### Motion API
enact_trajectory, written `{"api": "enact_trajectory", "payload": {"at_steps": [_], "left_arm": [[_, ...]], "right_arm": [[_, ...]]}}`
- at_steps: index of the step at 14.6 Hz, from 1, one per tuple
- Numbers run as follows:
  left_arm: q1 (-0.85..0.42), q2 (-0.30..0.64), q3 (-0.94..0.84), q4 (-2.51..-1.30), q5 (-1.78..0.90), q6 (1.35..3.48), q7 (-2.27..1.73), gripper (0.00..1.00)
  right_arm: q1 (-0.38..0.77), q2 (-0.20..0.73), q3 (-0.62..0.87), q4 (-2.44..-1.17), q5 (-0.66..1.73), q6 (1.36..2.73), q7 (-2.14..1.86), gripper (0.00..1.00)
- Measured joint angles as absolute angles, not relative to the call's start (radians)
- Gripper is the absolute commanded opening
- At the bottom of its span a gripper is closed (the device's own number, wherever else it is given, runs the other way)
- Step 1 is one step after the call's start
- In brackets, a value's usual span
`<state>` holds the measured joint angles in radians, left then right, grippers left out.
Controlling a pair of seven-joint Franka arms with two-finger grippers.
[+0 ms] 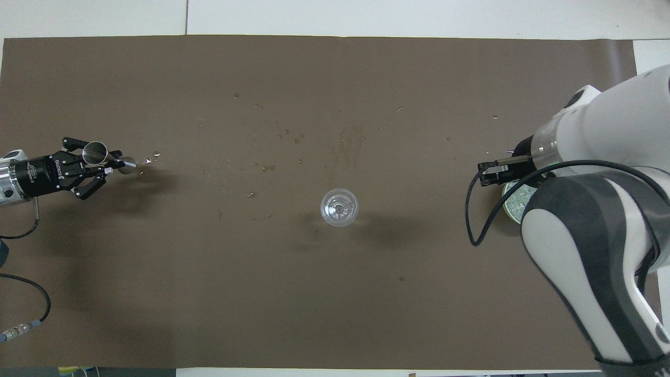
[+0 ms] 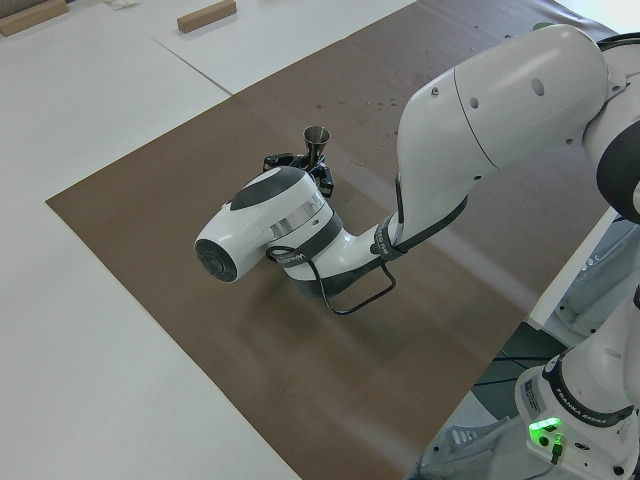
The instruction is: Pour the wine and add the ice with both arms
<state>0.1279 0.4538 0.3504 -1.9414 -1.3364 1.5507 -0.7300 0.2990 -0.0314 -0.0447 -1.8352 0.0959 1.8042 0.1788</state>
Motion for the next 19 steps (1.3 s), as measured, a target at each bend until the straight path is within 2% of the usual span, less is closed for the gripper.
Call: {"api": "enact_trajectory", "payload": {"at_steps": [4, 8, 13, 16, 17, 18, 19], "left_arm": [[0.149, 0.478, 0.349, -1.939, -1.356, 1.549, -0.726, 0.00], [0.155, 0.495, 0.350, -1.939, -1.365, 1.561, -0.726, 0.00], [0.163, 0.512, 0.347, -1.950, -1.368, 1.618, -0.726, 0.00], [0.162, 0.512, 0.341, -1.962, -1.379, 1.633, -0.726, 0.00], [0.162, 0.512, 0.342, -1.964, -1.382, 1.633, -0.726, 0.12], [0.162, 0.512, 0.342, -1.965, -1.384, 1.633, -0.726, 0.99], [0.162, 0.512, 0.342, -1.965, -1.385, 1.633, -0.726, 1.00]], "right_arm": [[0.495, 0.001, -0.043, -1.736, 0.095, 1.829, 0.466, 0.14], [0.626, 0.049, -0.044, -1.726, 0.080, 1.912, 0.592, 0.13], [0.686, 0.125, -0.045, -1.736, 0.051, 2.006, 0.653, 0.14], [0.690, 0.124, -0.045, -1.764, 0.051, 2.038, 0.653, 0.21], [0.692, 0.123, -0.045, -1.768, 0.051, 2.039, 0.653, 0.29], [0.693, 0.120, -0.045, -1.775, 0.051, 2.039, 0.654, 0.32], [0.694, 0.116, -0.045, -1.782, 0.051, 2.038, 0.657, 0.33]]}}
